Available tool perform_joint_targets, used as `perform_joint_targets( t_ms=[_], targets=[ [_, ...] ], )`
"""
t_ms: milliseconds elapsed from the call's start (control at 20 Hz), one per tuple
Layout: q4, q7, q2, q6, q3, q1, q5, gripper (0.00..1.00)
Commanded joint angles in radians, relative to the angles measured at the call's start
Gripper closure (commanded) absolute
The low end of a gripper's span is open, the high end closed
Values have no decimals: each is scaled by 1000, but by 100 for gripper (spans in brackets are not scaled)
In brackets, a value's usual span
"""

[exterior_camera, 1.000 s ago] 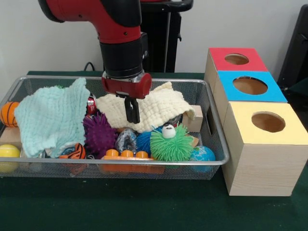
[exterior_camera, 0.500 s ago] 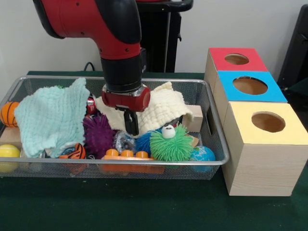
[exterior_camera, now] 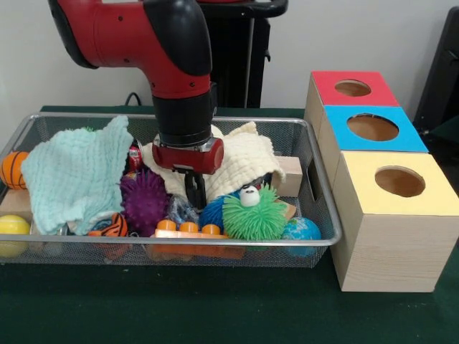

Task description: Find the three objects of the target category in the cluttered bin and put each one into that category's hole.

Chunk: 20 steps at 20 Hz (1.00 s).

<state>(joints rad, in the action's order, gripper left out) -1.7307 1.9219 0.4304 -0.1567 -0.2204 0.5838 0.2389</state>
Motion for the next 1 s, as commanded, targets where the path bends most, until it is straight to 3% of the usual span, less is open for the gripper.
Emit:
perform_joint_targets(
  t_ms=[50, 550, 1000],
  targets=[
    [72, 8, -6, 25, -39, 44, 66, 100],
    [98, -20, 6, -32, -65, 66, 82, 100],
    [127, -16, -12, -13, -58, 64, 88, 100]
  ],
)
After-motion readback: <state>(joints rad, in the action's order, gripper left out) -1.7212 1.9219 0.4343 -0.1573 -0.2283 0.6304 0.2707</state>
